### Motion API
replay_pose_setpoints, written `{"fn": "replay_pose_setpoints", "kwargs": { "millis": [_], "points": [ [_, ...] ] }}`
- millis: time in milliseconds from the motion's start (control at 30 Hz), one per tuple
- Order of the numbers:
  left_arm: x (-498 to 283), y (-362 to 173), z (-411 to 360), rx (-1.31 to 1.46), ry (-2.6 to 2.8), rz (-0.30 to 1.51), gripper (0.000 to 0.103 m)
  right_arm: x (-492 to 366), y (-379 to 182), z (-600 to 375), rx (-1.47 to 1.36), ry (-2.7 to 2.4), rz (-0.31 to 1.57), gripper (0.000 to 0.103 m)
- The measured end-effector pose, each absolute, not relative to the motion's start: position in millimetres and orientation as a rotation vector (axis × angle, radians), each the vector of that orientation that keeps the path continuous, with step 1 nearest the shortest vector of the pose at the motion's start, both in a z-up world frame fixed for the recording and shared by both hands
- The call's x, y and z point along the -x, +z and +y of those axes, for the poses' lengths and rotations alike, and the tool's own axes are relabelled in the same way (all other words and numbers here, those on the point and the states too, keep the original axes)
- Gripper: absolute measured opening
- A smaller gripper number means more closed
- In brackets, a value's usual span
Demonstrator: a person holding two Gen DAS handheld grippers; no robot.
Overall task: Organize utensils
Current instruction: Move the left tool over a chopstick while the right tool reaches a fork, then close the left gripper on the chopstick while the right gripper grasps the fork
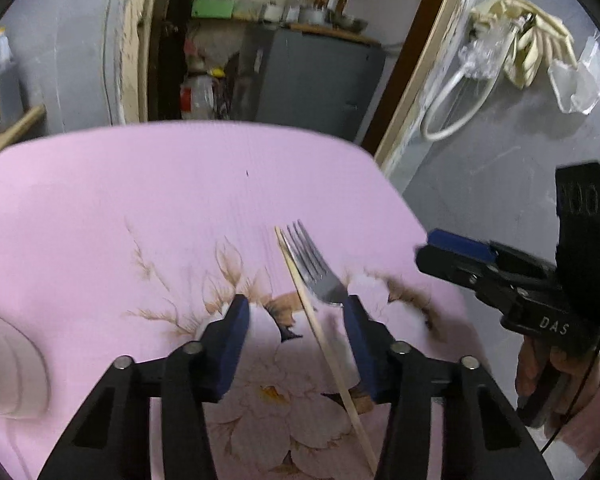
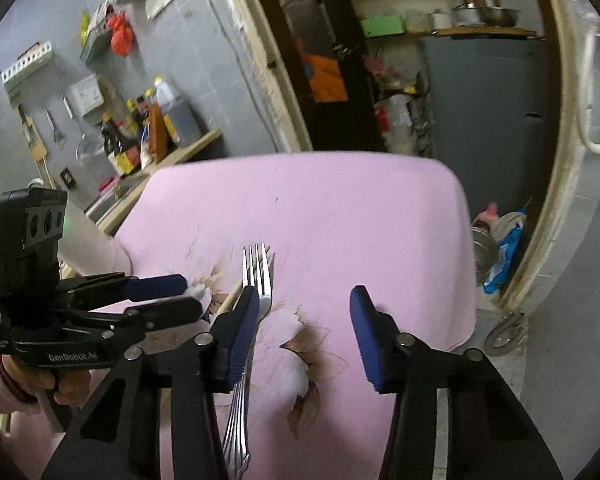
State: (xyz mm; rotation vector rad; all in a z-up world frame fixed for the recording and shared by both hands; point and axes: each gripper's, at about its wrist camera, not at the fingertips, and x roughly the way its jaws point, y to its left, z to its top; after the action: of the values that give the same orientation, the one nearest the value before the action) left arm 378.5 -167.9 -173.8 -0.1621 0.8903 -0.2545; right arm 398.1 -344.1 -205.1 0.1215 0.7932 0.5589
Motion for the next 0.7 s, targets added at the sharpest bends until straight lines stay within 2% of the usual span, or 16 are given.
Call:
{"fn": "replay_pose_setpoints", "kwargs": {
  "millis": [233, 300, 367, 433, 700],
  "points": [
    [-386.9, -185.5, -181.6, 0.087, -0.23, 0.94, 0.028, -410.5, -213.4, -332.0, -0.122, 0.599, 0.834, 0.04],
    [-390.4, -184.8, -183.5, 0.071, -0.221, 0.946, 0.022, -415.0, -214.8, -329.5, -0.125, 0.607, 0.844, 0.04],
    [-392.2, -185.1, -183.7, 0.056, -0.203, 0.95, 0.012, -420.6, -216.8, -324.9, -0.13, 0.625, 0.862, 0.04],
    [-392.3, -184.9, -179.7, 0.063, -0.19, 0.955, 0.008, -424.8, -218.0, -321.6, -0.125, 0.642, 0.874, 0.039],
    [-391.9, -182.3, -156.9, 0.149, -0.142, 0.992, 0.008, -449.7, -219.1, -289.1, -0.05, 0.739, 0.927, 0.039]
  ]
}}
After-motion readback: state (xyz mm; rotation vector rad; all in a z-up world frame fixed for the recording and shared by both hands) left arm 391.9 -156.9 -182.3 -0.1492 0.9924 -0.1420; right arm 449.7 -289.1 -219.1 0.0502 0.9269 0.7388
